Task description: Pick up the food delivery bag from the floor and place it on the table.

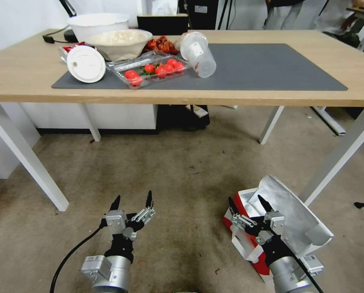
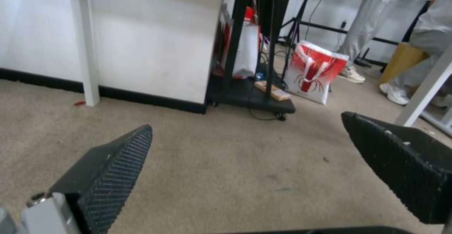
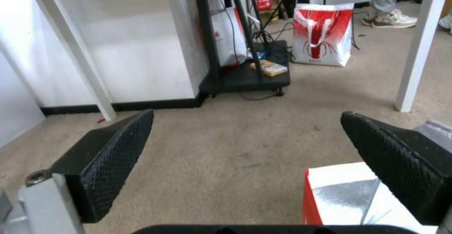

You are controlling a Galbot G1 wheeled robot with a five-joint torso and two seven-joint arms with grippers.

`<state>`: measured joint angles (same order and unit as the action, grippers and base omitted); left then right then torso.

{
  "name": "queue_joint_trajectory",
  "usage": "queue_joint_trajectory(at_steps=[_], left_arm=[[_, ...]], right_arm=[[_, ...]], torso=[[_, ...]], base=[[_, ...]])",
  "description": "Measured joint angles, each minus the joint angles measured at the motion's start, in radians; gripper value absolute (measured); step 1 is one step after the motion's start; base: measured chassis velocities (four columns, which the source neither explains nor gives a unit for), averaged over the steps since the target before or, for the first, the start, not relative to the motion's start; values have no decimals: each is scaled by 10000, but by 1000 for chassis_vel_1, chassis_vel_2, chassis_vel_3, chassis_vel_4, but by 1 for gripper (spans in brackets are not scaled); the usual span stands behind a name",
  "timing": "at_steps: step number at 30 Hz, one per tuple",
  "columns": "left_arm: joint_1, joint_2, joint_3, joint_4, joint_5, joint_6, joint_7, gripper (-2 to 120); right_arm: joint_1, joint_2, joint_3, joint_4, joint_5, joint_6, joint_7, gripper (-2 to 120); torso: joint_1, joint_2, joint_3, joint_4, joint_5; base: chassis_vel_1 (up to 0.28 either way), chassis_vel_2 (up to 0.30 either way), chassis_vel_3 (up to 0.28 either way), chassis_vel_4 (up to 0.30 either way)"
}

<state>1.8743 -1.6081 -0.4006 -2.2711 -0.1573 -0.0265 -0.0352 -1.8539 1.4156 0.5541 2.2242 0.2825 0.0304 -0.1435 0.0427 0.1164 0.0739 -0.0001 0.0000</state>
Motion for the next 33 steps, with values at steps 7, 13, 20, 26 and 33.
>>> queue_joint_trajectory(at_steps=[7, 13, 20, 26, 33], left_arm=[[3, 0, 0, 31, 8, -53, -2, 100], [-4, 0, -1, 55, 39, -64, 18, 100], [-7, 0, -4, 79, 45, -75, 34, 100], [-25, 0, 1, 97, 51, -80, 35, 100], [-35, 0, 4, 125, 38, -83, 23, 100]], right_arm=[[-7, -7, 9, -11, -5, 11, -19, 100], [2, -8, 17, -27, -1, 13, -20, 100], [-1, -10, 26, -67, 12, 21, -38, 100], [0, -25, 43, -76, 23, 24, -38, 100], [-16, -31, -10, 25, 74, -31, -40, 100]], torso=[[-29, -319, -288, 0, 0], [-53, -513, -461, 0, 0], [-65, -807, -738, 1, 0], [-100, -941, -738, 0, 0], [-105, -946, -738, 0, 0]], base=[[0, 0, 0, 0], [0, 0, 0, 0], [0, 0, 0, 0], [0, 0, 0, 0], [0, 0, 0, 0]])
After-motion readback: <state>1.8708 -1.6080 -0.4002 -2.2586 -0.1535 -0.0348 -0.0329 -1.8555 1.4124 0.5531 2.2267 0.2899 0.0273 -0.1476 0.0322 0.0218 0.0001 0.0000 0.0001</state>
